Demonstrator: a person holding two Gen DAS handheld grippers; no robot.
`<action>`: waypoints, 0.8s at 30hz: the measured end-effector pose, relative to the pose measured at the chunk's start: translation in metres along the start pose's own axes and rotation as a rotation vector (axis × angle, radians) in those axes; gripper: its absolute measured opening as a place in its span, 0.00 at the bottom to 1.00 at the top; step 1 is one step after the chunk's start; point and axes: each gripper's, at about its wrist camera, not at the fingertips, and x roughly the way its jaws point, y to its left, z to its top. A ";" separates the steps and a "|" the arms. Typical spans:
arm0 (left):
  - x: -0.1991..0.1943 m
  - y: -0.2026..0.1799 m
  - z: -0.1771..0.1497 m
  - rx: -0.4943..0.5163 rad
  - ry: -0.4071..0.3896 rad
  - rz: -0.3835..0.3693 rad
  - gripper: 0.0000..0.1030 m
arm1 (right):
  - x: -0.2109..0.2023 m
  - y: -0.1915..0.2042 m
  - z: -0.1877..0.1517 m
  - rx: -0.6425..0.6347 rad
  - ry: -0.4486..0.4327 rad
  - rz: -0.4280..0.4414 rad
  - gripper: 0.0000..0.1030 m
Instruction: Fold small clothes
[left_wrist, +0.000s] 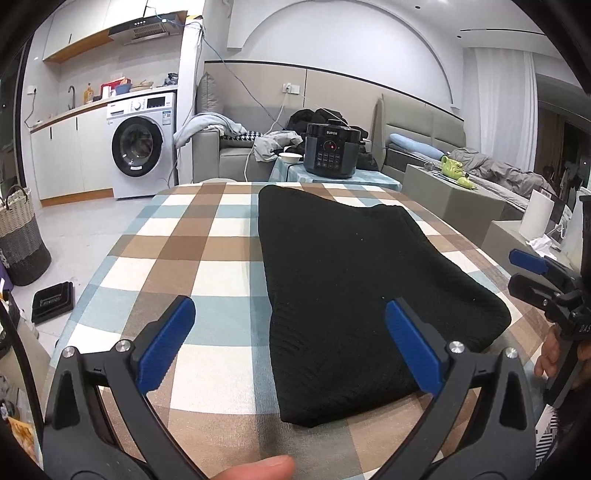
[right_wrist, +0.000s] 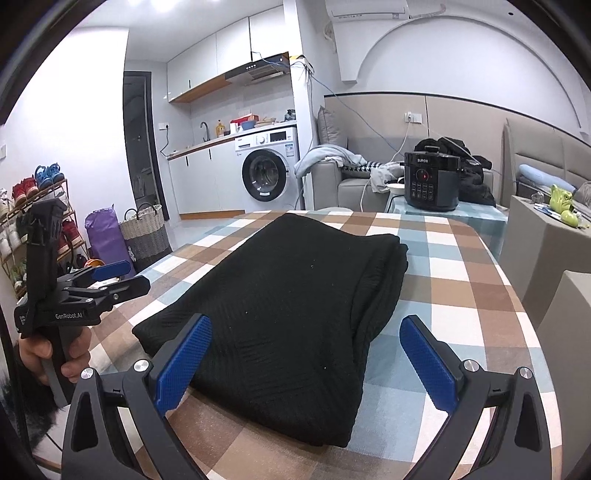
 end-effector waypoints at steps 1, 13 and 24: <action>0.000 -0.001 0.000 0.003 -0.001 0.005 0.99 | 0.000 0.001 -0.001 -0.004 -0.005 -0.003 1.00; 0.001 0.002 -0.003 -0.017 -0.015 -0.012 0.99 | -0.008 0.001 -0.002 -0.011 -0.044 0.010 1.00; -0.003 -0.003 -0.003 0.002 -0.031 -0.020 0.99 | -0.007 -0.001 -0.003 0.001 -0.044 0.010 1.00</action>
